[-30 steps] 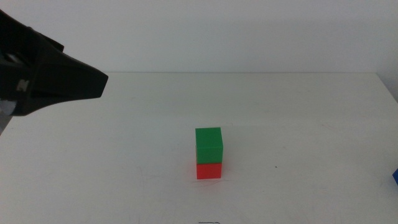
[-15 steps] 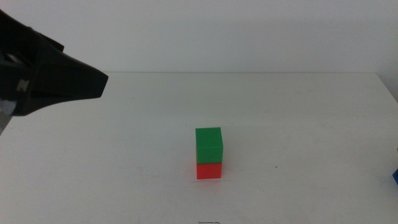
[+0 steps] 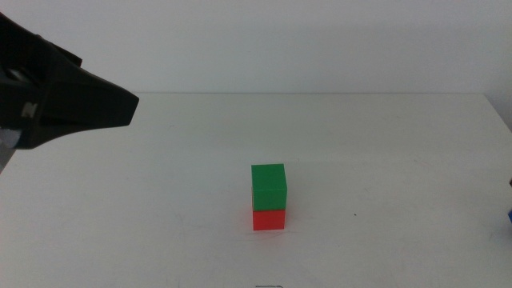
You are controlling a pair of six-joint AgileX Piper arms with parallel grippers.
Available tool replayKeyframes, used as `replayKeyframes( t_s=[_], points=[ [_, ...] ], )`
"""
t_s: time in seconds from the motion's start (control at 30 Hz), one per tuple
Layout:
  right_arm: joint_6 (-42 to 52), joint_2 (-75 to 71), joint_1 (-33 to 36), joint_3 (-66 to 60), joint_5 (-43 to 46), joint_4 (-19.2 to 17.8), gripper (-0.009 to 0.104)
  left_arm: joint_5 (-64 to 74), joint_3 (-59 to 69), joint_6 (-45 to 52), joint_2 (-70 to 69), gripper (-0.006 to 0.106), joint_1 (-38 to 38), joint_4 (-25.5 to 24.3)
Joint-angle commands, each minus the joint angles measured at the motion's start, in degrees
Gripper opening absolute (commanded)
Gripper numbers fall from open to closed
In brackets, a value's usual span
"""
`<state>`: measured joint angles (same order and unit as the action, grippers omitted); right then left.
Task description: Stack red cubes first, then green, then blue cubes in a specific spot.
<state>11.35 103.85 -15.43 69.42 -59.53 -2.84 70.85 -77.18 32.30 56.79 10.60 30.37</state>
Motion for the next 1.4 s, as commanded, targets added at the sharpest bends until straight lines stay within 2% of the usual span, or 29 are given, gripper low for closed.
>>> replayKeyframes(
  t_s=[0.0, 0.27, 0.4, 0.57, 0.8, 1.03, 1.37],
  points=[
    [-2.18, -6.03, 1.77, 1.44, -1.52, -0.61, -0.001, -2.74, -1.35, -0.16, -0.55, 0.094, -0.04, 2.32],
    [-22.74, -15.28, 10.72, 2.0, -7.64, -0.9, -0.001, -2.74, -1.35, -0.16, -0.55, 0.094, -0.04, 2.32],
    [-24.86, -15.94, 14.94, 5.18, -15.32, -0.89, -0.001, -2.74, -1.35, -0.16, -0.55, 0.094, -0.04, 2.27],
    [-30.31, -15.99, 21.1, 8.39, -15.03, -1.28, -0.001, -2.74, -1.35, -0.16, -0.55, 0.094, -0.04, 2.27],
    [-37.41, -12.0, 33.86, 16.34, -15.03, -2.96, -0.001, -2.74, -1.35, -0.16, -0.55, 0.094, -0.04, 2.27],
    [-39.58, -3.64, 45.13, 27.81, -15.03, -3.27, -0.001, -2.74, -1.35, -0.16, -0.55, 0.094, -0.04, 2.27],
    [-40.19, 3.13, 52.53, 38.21, -15.03, -3.27, -0.001, -2.74, -1.35, -0.16, -0.55, 0.094, -0.04, 2.27]
  ],
)
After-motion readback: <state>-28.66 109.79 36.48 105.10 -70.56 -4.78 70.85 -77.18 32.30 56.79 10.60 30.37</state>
